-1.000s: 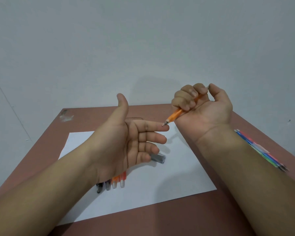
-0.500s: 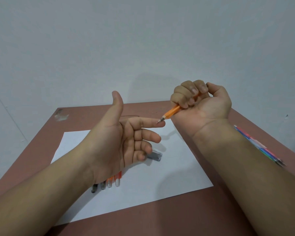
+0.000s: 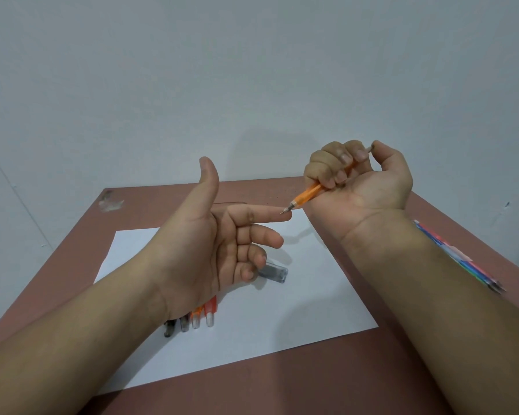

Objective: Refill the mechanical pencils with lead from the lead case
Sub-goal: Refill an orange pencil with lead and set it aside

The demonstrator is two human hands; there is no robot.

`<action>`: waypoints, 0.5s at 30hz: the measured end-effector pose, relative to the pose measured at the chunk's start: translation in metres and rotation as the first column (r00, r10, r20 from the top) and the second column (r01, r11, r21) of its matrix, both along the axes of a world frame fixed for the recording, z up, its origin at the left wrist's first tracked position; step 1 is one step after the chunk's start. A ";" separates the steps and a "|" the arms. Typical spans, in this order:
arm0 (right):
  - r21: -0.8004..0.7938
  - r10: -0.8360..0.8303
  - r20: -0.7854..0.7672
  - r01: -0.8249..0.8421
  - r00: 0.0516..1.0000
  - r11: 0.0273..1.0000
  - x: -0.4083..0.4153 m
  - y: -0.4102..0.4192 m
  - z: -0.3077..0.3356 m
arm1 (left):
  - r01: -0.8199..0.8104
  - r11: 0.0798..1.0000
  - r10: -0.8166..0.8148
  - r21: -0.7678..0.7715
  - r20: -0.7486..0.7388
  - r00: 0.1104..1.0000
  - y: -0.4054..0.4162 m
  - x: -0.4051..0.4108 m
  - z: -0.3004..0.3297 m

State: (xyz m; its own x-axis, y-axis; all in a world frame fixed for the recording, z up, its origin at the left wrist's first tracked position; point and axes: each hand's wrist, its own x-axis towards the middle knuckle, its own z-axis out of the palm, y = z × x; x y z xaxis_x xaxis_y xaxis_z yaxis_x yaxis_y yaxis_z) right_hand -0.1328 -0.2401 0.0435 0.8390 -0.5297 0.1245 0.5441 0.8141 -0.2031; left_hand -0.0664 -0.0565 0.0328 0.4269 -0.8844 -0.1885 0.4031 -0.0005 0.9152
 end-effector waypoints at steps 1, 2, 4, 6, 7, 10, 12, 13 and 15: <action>0.001 -0.002 -0.003 0.002 1.000 1.000 0.000 0.000 0.000 | -0.001 1.000 0.001 0.001 0.002 1.000 0.000 0.000 0.000; 0.002 -0.005 -0.007 0.005 1.000 1.000 0.000 0.000 0.000 | -0.001 1.000 0.001 0.001 0.004 1.000 0.000 0.000 0.000; 0.004 -0.013 -0.012 0.013 1.000 1.000 0.000 0.000 0.000 | -0.001 1.000 0.001 0.002 0.003 1.000 0.000 0.001 0.000; 0.005 -0.021 -0.011 0.021 1.000 1.000 0.000 0.000 0.000 | 0.002 1.000 -0.002 0.000 -0.002 1.000 0.000 0.001 0.000; 0.004 -0.023 -0.007 0.023 1.000 1.000 0.000 0.000 0.000 | 0.004 1.000 -0.004 -0.001 -0.004 1.000 0.000 0.001 0.000; 0.001 -0.026 -0.003 0.026 1.000 1.000 -0.001 -0.001 0.000 | 0.010 1.000 -0.010 -0.006 -0.008 1.000 0.001 0.001 0.000; 0.000 -0.030 -0.004 0.030 1.000 1.000 -0.001 -0.001 0.001 | 0.012 1.000 -0.012 -0.009 -0.011 1.000 0.001 0.001 0.000; 0.001 -0.028 -0.003 0.028 1.000 1.000 -0.001 -0.001 0.001 | 0.011 1.000 -0.011 -0.009 -0.011 1.000 0.001 0.001 0.000; 0.003 -0.020 0.003 0.020 1.000 1.000 -0.001 0.000 0.001 | 0.008 1.000 -0.008 -0.007 -0.009 1.000 0.001 0.001 0.000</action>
State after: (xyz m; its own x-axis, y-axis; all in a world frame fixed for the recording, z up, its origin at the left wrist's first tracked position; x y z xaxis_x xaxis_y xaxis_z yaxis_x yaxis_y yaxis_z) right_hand -0.1334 -0.2406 0.0442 0.8277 -0.5470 0.1254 0.5611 0.8033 -0.1996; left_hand -0.0658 -0.0554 0.0326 0.4178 -0.8893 -0.1860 0.4114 0.0027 0.9114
